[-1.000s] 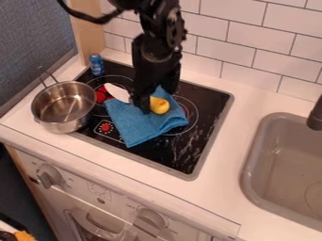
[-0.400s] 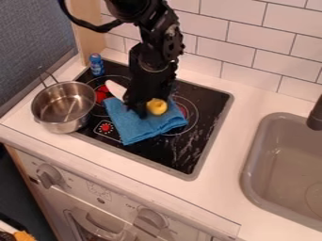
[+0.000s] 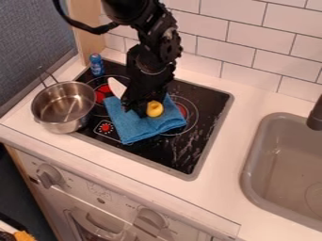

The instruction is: Placed the yellow knife to the upper side of the right burner

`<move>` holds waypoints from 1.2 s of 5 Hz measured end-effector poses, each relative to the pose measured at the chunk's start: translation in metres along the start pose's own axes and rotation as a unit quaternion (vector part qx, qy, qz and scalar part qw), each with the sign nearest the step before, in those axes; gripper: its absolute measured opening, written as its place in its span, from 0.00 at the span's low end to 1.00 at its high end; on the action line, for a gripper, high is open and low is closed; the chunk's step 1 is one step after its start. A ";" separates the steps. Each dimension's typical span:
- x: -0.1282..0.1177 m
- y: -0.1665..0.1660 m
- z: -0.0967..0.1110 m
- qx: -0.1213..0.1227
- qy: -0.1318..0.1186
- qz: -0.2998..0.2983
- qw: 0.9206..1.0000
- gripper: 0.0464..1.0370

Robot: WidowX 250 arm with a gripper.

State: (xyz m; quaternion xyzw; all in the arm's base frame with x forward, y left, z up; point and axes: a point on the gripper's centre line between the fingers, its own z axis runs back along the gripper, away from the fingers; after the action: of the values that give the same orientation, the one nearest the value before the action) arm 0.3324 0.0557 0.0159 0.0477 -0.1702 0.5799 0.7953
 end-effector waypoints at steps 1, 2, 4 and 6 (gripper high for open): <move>0.008 0.008 -0.001 0.010 -0.006 0.005 1.000 0.44; 0.016 0.013 0.003 0.012 -0.012 -0.001 1.000 0.44; 0.031 0.006 0.034 -0.010 -0.048 -0.071 0.996 0.44; 0.005 -0.025 0.067 -0.062 -0.066 -0.171 0.981 0.44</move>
State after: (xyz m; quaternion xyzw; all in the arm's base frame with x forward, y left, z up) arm 0.3429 0.0338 0.0834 0.0649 -0.2471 0.4191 0.8713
